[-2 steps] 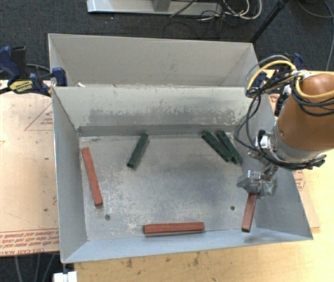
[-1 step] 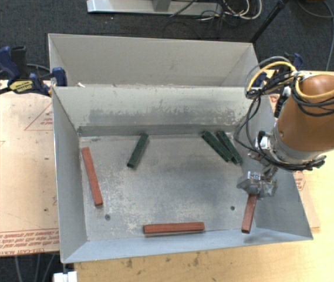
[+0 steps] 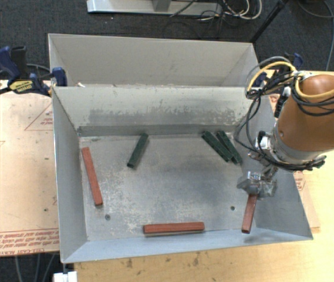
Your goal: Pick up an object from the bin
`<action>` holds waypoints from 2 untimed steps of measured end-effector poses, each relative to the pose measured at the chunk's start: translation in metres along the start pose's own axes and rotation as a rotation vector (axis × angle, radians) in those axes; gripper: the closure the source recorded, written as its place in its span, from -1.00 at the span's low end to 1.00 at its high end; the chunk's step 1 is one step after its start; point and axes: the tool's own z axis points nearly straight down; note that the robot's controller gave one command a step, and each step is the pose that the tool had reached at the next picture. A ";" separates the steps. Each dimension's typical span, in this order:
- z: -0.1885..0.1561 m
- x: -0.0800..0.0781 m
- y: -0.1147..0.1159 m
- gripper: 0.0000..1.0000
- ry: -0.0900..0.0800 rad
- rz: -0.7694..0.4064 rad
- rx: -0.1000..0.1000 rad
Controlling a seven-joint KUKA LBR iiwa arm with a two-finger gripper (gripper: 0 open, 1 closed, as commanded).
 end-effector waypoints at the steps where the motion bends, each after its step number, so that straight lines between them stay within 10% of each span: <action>1: 0.000 0.000 0.000 1.00 0.000 0.000 0.000; 2: 0.000 0.000 0.000 1.00 0.000 0.000 0.000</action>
Offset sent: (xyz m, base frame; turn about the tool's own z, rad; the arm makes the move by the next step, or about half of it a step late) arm 0.0000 0.0000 0.0000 0.0000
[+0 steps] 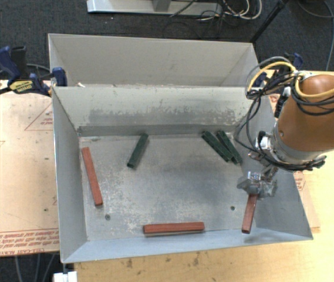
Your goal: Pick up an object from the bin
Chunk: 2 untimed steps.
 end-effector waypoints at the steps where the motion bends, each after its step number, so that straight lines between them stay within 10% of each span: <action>1: 0.000 0.000 0.000 1.00 0.000 0.000 0.000; 2: 0.000 0.000 0.000 1.00 0.000 0.000 0.000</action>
Offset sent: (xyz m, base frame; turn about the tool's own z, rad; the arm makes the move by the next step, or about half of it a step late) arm 0.0000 0.0000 0.0000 0.0000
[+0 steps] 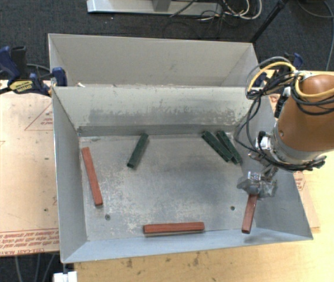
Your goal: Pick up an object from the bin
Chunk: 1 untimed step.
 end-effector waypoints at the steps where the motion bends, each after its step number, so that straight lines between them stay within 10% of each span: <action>1: 0.000 0.000 0.000 1.00 0.000 0.000 0.000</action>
Offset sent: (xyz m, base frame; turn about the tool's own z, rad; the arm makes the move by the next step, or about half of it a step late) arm 0.0000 0.0000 0.0000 0.0000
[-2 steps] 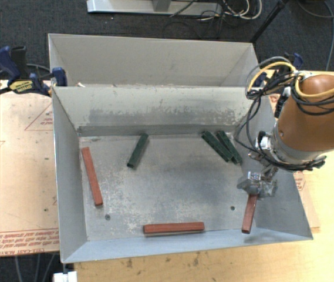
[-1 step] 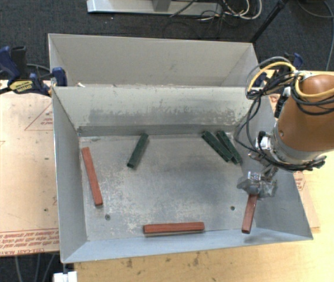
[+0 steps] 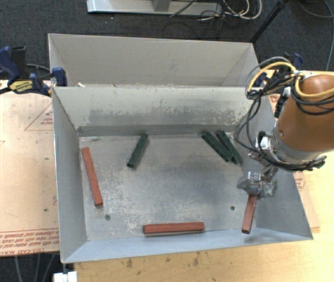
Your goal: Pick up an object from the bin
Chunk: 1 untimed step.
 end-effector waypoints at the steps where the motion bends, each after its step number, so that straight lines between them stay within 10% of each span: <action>1: 0.000 0.000 0.000 1.00 0.000 0.000 0.000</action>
Offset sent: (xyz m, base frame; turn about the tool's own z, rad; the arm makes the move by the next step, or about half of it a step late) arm 0.0000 0.0000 0.0000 0.0000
